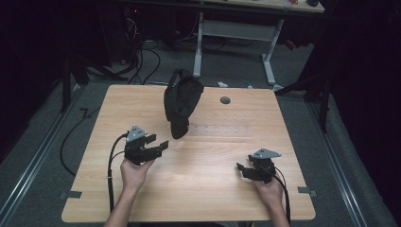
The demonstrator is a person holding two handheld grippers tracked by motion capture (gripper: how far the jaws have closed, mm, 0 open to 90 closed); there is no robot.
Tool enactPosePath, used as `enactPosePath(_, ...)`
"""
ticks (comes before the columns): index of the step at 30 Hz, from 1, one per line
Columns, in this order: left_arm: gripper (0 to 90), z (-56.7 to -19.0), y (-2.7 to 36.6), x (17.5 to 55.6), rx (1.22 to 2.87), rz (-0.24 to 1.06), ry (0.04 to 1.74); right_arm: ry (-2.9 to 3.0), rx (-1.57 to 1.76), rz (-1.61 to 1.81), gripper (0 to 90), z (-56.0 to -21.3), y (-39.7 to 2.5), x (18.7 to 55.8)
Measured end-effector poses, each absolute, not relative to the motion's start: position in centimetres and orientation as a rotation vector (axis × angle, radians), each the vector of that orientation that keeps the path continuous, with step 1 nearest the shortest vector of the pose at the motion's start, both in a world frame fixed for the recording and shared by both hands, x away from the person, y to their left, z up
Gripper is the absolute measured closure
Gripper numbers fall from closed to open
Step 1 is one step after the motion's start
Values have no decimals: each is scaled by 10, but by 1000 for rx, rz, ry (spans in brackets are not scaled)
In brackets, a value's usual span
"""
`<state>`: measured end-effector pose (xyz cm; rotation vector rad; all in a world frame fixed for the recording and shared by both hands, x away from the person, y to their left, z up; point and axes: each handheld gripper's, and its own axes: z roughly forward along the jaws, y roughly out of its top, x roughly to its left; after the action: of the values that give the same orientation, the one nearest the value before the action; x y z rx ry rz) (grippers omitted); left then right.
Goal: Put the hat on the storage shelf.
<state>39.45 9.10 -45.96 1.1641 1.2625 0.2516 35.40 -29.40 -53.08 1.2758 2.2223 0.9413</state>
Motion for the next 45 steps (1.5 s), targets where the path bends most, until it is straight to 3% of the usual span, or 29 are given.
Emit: enactPosePath(45, 357, -503, 91, 363, 1257, 259, 1341, 2221, 1279, 941, 362, -531, -294, 354)
